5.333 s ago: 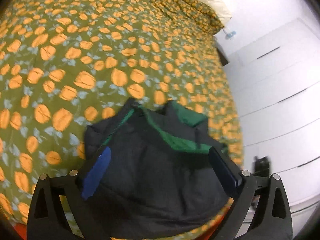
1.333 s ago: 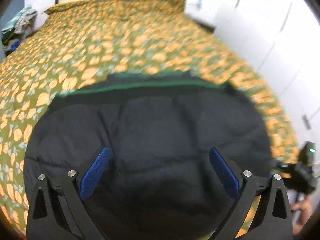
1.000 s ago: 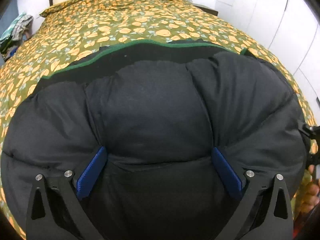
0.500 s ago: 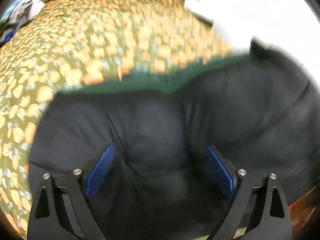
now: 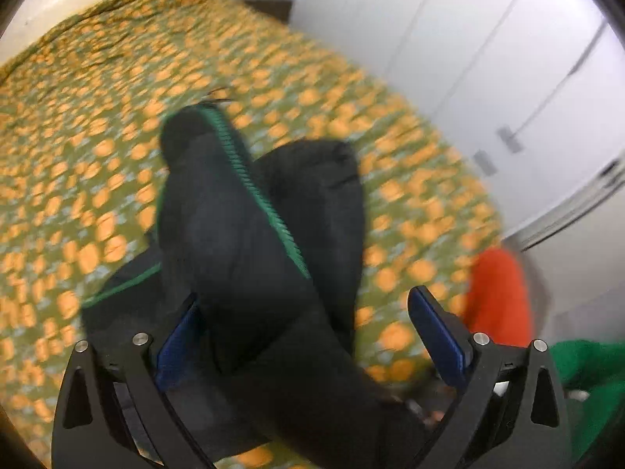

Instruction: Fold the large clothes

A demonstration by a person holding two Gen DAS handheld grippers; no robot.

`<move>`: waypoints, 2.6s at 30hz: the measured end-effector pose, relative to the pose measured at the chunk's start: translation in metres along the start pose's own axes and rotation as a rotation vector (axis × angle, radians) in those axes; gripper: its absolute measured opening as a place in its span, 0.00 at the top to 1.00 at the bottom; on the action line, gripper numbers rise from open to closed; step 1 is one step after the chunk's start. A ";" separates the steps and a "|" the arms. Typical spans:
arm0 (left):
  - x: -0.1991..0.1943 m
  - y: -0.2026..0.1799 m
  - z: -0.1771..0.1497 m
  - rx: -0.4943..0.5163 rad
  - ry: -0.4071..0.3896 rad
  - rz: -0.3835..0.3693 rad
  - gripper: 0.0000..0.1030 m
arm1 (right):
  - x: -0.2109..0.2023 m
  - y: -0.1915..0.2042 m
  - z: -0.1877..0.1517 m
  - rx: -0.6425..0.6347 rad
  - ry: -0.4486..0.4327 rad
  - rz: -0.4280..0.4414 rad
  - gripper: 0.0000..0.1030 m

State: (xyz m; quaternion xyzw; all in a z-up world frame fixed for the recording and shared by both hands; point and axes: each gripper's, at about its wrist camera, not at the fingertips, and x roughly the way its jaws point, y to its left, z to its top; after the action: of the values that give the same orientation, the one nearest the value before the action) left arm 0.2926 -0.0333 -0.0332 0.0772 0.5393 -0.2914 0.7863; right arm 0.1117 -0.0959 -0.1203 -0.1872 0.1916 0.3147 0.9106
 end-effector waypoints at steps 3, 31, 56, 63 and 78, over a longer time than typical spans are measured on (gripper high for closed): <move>0.024 0.002 0.003 -0.046 0.089 0.117 0.06 | 0.007 0.012 -0.005 -0.081 -0.007 -0.016 0.65; 0.018 0.210 -0.177 -0.526 -0.083 0.038 0.52 | 0.097 -0.002 0.014 0.341 0.207 0.413 0.37; 0.079 0.259 -0.225 -0.658 -0.107 -0.081 0.40 | 0.172 0.049 -0.029 0.291 0.391 0.348 0.37; 0.080 0.265 -0.227 -0.669 -0.116 -0.112 0.40 | 0.175 0.040 -0.008 0.340 0.464 0.411 0.37; 0.079 0.271 -0.235 -0.691 -0.142 -0.145 0.39 | 0.319 -0.078 0.069 0.355 0.602 0.090 0.35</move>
State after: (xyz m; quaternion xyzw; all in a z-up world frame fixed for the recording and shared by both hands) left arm 0.2702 0.2616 -0.2518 -0.2521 0.5541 -0.1514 0.7788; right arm 0.4101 0.0387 -0.1929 -0.1017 0.5111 0.2471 0.8169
